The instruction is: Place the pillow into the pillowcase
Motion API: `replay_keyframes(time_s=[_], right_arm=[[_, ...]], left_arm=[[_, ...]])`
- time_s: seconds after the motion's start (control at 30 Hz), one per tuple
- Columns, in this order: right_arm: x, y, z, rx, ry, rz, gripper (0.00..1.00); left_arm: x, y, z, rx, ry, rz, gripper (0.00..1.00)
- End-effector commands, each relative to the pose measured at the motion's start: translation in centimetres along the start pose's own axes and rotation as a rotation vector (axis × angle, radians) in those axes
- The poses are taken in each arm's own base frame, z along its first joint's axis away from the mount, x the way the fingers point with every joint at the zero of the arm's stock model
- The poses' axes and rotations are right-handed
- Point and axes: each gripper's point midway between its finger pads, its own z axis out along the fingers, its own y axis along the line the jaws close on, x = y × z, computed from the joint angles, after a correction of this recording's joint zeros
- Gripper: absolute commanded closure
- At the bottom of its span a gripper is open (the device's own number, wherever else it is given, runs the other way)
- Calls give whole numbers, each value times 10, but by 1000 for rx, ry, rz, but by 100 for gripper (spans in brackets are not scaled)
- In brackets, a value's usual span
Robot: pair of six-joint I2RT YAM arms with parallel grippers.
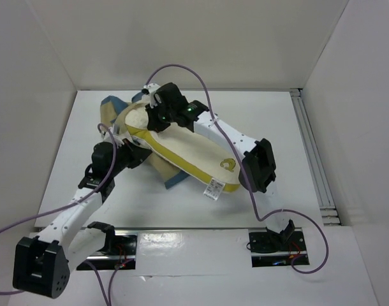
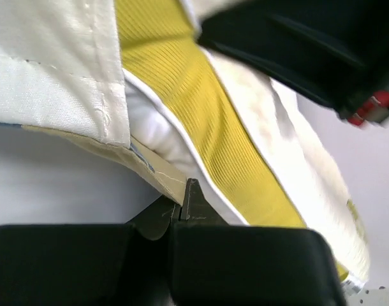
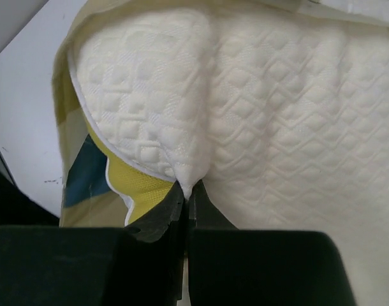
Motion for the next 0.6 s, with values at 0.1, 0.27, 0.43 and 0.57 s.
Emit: replay_keyframes(time_s=[0.1, 0.27, 0.43, 0.57], right_arm=[[83, -47, 67, 110, 183, 110, 100], [66, -81, 65, 163, 125, 203, 100], [-53, -105, -11, 266, -177, 215, 100], [-85, -95, -51, 278, -270, 190, 100]], left_arm=[[37, 7, -18, 16, 88, -31, 100], [68, 21, -23, 8, 168, -21, 100], [52, -14, -17, 101, 177, 45, 100], [24, -53, -17, 175, 149, 94, 100]])
